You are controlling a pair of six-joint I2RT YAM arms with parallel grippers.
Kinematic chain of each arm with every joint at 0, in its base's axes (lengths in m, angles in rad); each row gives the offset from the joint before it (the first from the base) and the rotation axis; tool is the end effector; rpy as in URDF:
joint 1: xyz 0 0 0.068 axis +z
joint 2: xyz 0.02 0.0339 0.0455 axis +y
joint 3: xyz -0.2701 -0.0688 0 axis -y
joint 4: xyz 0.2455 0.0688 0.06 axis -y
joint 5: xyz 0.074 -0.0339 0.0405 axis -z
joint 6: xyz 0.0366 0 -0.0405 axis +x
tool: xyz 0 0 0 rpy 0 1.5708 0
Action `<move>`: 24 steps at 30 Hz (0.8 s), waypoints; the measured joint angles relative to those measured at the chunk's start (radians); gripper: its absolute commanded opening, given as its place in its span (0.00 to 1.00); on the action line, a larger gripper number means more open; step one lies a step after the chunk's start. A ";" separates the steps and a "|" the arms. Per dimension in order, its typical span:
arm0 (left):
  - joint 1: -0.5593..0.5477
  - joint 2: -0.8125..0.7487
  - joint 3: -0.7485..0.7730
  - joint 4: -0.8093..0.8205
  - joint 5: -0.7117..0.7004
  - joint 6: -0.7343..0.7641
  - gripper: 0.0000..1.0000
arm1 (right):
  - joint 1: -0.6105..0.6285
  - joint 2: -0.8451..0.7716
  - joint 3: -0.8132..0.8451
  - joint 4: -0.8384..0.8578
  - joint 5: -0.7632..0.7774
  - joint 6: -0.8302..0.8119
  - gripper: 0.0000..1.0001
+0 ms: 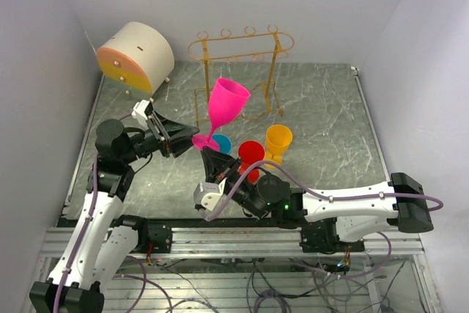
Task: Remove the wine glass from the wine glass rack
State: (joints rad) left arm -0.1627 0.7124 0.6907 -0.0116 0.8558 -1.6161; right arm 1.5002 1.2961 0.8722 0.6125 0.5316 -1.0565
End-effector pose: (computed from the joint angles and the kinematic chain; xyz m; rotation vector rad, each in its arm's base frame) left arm 0.1537 -0.0532 0.3414 -0.6230 1.9368 -1.9332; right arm 0.0396 0.2968 0.3470 -1.1541 0.8073 0.0006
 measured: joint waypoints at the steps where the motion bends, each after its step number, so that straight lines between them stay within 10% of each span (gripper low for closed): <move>1: 0.000 0.000 -0.005 0.004 0.002 -0.001 0.48 | 0.000 0.004 0.000 0.005 -0.005 -0.003 0.00; 8: 0.000 0.000 -0.049 0.084 0.013 -0.030 0.09 | 0.005 0.015 0.000 0.018 -0.015 -0.013 0.00; 11: 0.000 0.000 -0.065 0.129 0.013 -0.035 0.07 | 0.008 0.013 -0.003 0.001 -0.003 -0.003 0.10; 14: -0.006 -0.005 -0.105 0.196 0.018 -0.045 0.07 | 0.016 -0.019 -0.022 -0.044 0.011 0.056 0.42; 24: -0.004 0.043 -0.383 0.750 -0.094 -0.200 0.07 | 0.040 -0.294 0.053 -0.603 0.166 0.576 0.42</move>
State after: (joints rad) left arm -0.1669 0.7551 0.3073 0.7387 0.7616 -1.8156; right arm 1.5398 1.0019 0.9253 0.0093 0.6979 -0.4801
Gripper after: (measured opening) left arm 0.076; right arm 0.449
